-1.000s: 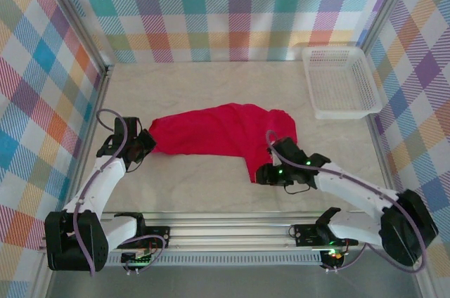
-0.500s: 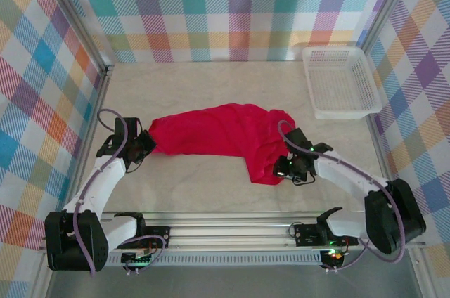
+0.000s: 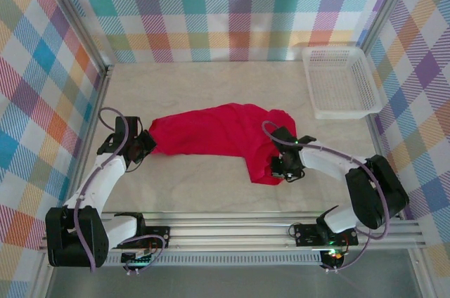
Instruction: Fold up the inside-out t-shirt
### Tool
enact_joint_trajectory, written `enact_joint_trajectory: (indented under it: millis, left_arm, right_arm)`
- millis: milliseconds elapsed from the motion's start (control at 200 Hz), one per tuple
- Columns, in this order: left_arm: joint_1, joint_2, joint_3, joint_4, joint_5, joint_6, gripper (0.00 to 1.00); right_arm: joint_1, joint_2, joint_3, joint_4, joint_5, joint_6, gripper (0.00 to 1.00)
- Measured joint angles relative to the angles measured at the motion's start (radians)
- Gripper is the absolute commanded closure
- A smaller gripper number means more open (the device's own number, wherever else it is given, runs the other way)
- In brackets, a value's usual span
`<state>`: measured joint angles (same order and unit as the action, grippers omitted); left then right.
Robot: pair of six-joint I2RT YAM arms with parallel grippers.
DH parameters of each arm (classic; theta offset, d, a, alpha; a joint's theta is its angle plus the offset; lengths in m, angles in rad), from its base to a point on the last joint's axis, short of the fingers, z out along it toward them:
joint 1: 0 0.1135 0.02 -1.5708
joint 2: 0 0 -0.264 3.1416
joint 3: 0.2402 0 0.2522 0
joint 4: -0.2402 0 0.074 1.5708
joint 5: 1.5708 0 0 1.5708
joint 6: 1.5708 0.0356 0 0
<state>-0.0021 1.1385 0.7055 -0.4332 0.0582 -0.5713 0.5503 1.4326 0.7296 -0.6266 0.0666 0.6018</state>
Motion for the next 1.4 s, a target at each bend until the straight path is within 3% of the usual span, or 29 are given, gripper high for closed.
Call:
enact_joint_trajectory:
  millis: [120, 320, 770, 820, 900, 1035, 1195, 1400]
  left_arm:
    - [0.049, 0.011, 0.014, -0.02, -0.002, 0.008, 1.0]
    - [0.176, 0.013, 0.035, -0.031, -0.007, 0.011, 1.0]
    - [0.349, 0.037, 0.043, -0.032, 0.031, 0.003, 1.0]
    - [0.353, 0.037, 0.043, -0.032, 0.037, 0.002, 1.0]
    - [0.354, 0.037, 0.043, -0.032, 0.049, -0.002, 1.0]
    - [0.354, 0.037, 0.038, -0.01, 0.075, -0.013, 1.0]
    - [0.341, 0.036, 0.034, -0.001, 0.095, -0.016, 1.0]
    - [0.291, 0.014, 0.017, -0.001, 0.098, -0.019, 1.0]
  right_arm:
    - [0.0, -0.09, -0.031, -0.039, 0.039, 0.013, 1.0]
    - [0.0, -0.384, -0.124, -0.097, 0.084, 0.077, 1.0]
    - [0.0, -0.864, -0.245, -0.282, 0.362, 0.42, 1.0]
    - [0.0, -0.879, -0.245, -0.291, 0.38, 0.439, 1.0]
    - [0.0, -0.883, -0.249, -0.286, 0.386, 0.438, 0.88]
    - [0.0, -0.835, -0.281, -0.236, 0.339, 0.396, 0.76]
    - [-0.001, -0.69, -0.29, -0.173, 0.24, 0.369, 0.51]
    - [0.0, -0.564, -0.289, -0.073, 0.066, 0.366, 0.45]
